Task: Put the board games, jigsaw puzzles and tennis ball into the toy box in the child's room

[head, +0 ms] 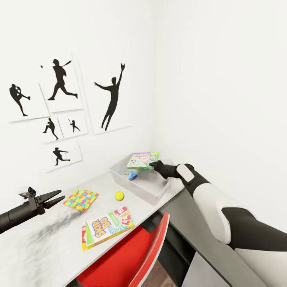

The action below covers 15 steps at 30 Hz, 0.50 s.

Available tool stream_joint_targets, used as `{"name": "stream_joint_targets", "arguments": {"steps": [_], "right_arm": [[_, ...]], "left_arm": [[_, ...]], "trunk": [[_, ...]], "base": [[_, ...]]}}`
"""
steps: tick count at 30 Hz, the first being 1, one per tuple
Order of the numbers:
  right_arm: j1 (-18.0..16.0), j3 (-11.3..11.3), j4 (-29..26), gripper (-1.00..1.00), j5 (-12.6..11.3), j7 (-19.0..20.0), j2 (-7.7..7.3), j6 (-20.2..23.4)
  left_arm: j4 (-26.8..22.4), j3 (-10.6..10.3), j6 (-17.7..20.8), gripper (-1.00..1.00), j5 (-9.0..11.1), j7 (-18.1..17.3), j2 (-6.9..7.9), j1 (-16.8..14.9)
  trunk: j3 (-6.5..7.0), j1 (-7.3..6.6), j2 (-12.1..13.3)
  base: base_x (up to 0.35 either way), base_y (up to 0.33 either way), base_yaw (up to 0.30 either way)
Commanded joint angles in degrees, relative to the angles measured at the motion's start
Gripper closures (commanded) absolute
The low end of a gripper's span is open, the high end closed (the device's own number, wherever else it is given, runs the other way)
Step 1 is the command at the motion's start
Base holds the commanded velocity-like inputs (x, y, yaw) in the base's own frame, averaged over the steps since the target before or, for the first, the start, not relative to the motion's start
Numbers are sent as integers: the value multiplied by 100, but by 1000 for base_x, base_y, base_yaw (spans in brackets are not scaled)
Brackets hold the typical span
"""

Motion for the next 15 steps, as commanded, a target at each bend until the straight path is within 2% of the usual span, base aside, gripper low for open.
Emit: {"name": "stream_joint_targets", "arguments": {"steps": [1,5,15], "right_arm": [[-8,-25,-19,100,27,-2,5,25],[-26,-25,-75,100,30,-36,37,44],[-94,-17,-95,100,32,-47,222,86]], "left_arm": [[-1,1,61,-100,-5,-24,1,-5],[-1,1,61,-100,-5,-24,1,-5],[0,-3,60,-100,-5,-17,1,-5]], "trunk": [[-23,3,-14],[-61,3,-14],[-155,3,-14]], "base": [[0,0,0],[0,0,0],[0,0,0]]}}
